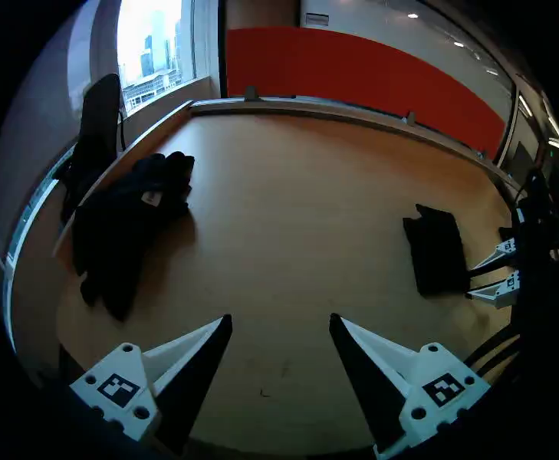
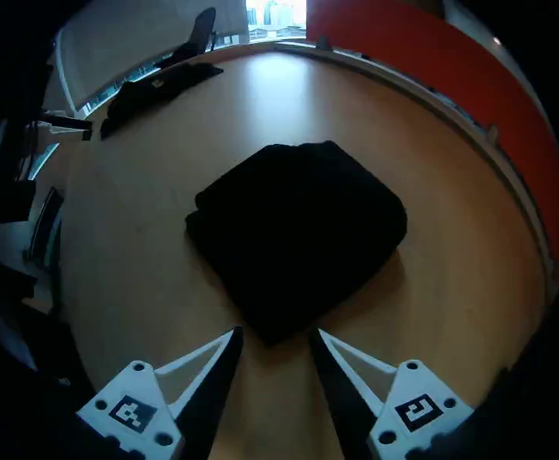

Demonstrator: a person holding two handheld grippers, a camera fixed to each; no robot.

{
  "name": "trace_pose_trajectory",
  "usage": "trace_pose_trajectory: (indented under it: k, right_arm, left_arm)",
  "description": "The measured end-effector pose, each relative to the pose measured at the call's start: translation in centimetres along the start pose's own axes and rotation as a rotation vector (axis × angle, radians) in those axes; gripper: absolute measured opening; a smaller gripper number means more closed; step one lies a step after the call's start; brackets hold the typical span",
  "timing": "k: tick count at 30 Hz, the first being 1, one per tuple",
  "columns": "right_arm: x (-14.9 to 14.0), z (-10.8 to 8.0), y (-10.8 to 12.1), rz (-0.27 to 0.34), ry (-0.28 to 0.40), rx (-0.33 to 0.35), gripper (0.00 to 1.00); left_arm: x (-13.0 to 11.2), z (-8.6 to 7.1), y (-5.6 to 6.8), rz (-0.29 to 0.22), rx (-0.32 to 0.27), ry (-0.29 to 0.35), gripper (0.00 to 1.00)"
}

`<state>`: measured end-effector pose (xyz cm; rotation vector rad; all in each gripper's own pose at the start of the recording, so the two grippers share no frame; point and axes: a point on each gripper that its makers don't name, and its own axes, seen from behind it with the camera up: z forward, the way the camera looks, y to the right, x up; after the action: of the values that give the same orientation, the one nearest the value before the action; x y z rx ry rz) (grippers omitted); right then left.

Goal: Fold towel

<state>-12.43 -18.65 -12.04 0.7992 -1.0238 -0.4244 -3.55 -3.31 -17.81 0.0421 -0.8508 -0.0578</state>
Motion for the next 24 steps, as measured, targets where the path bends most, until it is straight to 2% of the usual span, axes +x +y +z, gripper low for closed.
trace_pose_trajectory:
  k: [12,20,24]
  right_arm:
    - [-0.17,0.26,0.33,0.017,0.015,-0.027,0.41]
    - [-0.27,0.25,0.32,0.014,0.021,-0.033,0.11]
    - [-0.24,0.24,0.33,0.016,0.023,-0.035,0.07]
  left_arm:
    - [0.04,0.08,0.22,0.002,-0.002,-0.001,0.94]
    - [0.06,0.07,0.29,0.006,-0.002,0.000,0.94]
    - [-0.01,0.04,0.24,0.005,-0.001,0.000,0.94]
